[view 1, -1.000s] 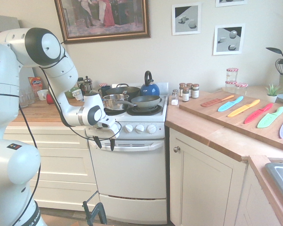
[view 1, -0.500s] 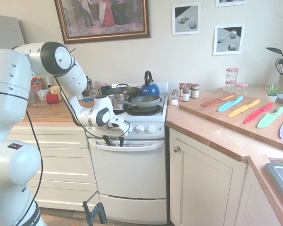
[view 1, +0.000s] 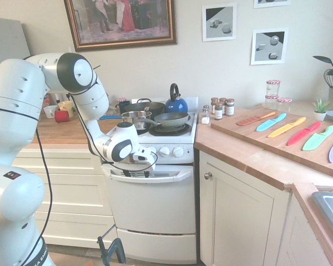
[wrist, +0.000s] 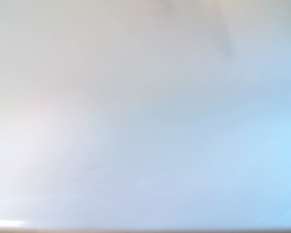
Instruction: Open the oven
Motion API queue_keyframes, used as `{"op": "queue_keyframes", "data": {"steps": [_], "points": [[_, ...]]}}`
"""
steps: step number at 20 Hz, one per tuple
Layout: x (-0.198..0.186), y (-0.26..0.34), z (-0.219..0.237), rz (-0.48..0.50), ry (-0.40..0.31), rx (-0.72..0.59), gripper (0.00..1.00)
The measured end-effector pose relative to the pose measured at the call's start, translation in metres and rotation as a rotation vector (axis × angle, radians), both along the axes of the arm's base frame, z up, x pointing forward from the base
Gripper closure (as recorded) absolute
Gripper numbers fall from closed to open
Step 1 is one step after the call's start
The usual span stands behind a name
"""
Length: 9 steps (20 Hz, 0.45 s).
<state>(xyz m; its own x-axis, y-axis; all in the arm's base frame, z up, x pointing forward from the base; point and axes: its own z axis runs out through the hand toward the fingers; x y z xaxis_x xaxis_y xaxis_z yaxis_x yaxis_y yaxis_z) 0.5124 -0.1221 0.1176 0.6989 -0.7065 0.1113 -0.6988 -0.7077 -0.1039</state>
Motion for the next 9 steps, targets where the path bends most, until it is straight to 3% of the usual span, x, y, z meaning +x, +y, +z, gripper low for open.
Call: {"op": "queue_keyframes", "data": {"steps": [5,9], "points": [[-0.089,-0.025,-0.014,0.033,0.064,-0.018,0.0],[-0.112,-0.021,0.024,0.053,0.104,0.01,0.0]]}}
